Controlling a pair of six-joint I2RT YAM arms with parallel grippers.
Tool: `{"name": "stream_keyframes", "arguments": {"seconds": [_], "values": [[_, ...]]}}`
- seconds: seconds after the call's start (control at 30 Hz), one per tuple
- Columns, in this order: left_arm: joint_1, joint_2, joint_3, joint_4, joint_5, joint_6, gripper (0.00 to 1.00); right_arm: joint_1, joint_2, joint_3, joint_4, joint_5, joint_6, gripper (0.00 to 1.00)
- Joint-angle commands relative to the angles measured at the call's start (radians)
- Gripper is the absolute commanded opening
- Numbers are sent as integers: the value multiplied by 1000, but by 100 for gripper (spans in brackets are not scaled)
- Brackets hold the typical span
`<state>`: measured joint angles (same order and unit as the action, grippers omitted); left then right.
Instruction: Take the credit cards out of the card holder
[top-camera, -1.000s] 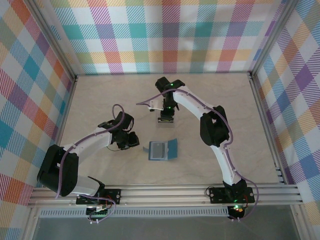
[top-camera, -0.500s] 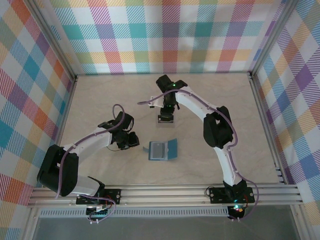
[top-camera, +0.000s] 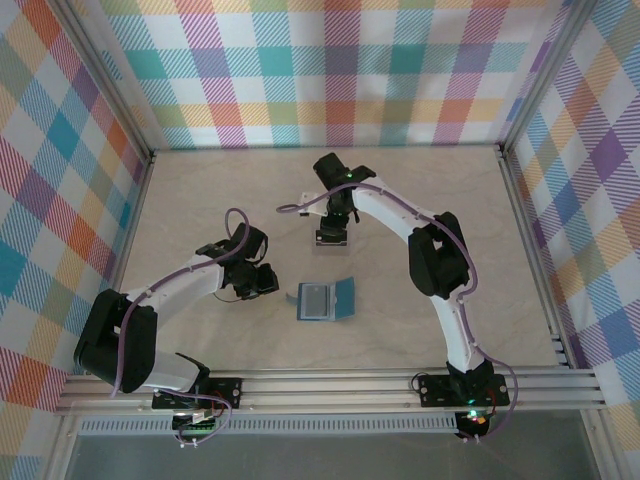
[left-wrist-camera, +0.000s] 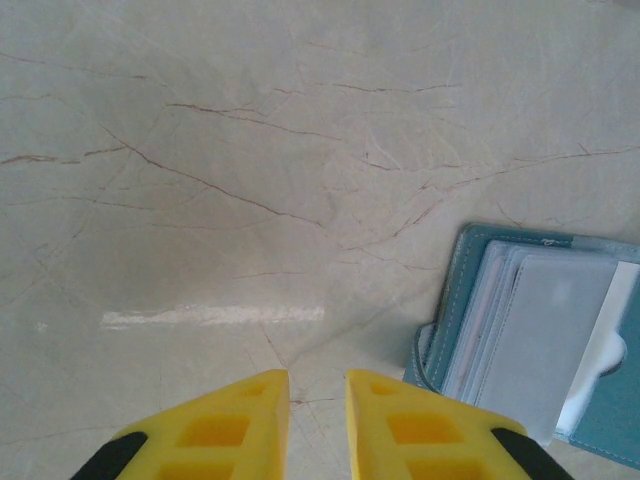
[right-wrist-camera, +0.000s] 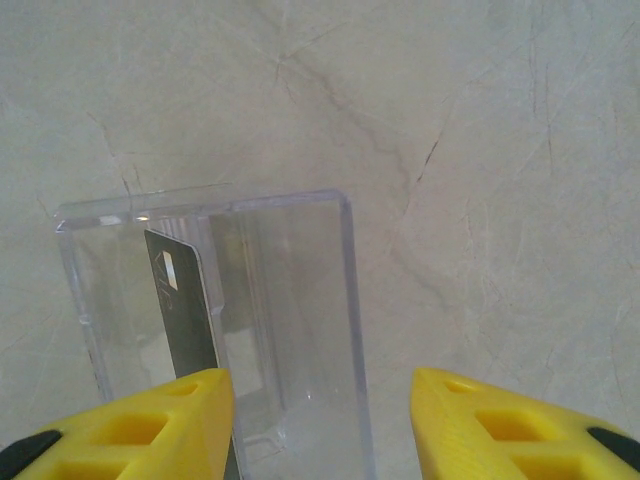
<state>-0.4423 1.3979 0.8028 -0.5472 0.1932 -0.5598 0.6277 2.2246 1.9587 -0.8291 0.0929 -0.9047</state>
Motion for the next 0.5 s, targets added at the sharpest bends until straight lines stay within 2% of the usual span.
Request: {"name": "stream_keyframes", "arguments": {"seconds": [0.0, 0.47], "values": [[16, -19, 6, -19, 11, 8, 22, -3, 14, -2, 9, -30, 14, 51], [16, -21, -2, -17, 14, 9, 22, 1, 19, -63, 95, -11, 8, 51]]}}
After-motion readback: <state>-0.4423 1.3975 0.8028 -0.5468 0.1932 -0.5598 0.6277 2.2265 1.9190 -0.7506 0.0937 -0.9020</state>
